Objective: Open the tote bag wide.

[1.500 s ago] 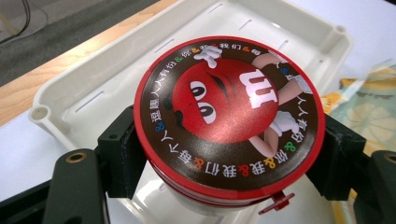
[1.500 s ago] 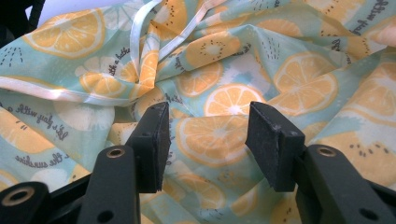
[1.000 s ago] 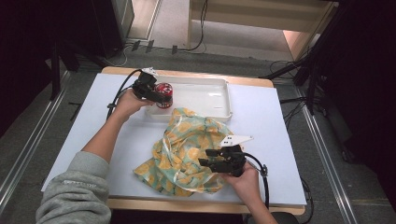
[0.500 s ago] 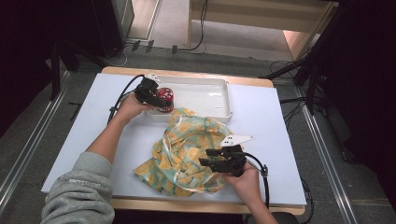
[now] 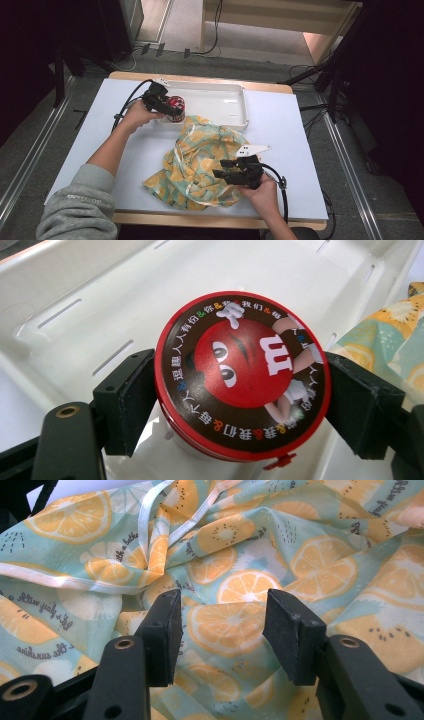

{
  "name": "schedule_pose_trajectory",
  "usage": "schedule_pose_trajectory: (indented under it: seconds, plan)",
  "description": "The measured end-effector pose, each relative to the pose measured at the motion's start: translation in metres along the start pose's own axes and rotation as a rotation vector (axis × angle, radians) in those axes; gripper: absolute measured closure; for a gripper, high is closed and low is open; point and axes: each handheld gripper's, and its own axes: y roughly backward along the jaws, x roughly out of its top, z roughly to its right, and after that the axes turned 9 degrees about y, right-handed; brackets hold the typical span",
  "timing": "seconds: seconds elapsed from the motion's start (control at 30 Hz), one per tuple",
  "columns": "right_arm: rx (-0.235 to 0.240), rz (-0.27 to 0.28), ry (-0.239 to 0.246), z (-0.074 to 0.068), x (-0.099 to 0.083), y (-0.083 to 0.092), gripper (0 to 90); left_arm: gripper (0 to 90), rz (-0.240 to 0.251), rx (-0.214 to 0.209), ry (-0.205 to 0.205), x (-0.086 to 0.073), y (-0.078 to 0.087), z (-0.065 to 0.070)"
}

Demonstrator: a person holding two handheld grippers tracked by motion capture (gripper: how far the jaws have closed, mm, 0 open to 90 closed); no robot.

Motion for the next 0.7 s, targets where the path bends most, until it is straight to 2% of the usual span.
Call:
schedule_pose_trajectory:
  seconds: [0.07,0.17,0.23,0.37,0.4,0.47,0.53,0.7]
  plan:
    - [0.0,0.002,0.001,0.0,0.0,0.0,50.0,22.0,-0.022,0.03,-0.013,0.003,0.004,0.004]
    - [-0.001,0.002,0.002,0.0,0.0,0.0,50.1,22.5,-0.052,0.043,-0.018,0.006,0.005,0.007]
    - [-0.001,0.002,0.002,0.0,0.0,0.0,50.1,22.7,-0.056,0.048,-0.029,0.006,0.006,0.008]
    - [0.001,0.001,0.004,0.0,0.0,0.0,50.1,22.3,-0.06,0.042,-0.014,0.006,0.006,0.007]
    - [0.0,0.0,0.002,0.0,0.0,0.0,50.1,22.2,-0.059,0.041,-0.017,0.006,0.005,0.008]
    - [0.001,-0.003,0.003,0.0,0.0,0.0,50.0,16.3,-0.04,0.002,0.011,0.007,0.005,0.007]
    - [0.001,-0.004,0.003,0.0,0.0,-0.001,50.0,15.0,-0.025,0.012,0.005,0.008,0.006,0.008]
    - [0.001,-0.004,0.002,0.0,0.0,0.0,50.0,18.9,0.017,0.018,0.015,0.013,0.014,0.011]
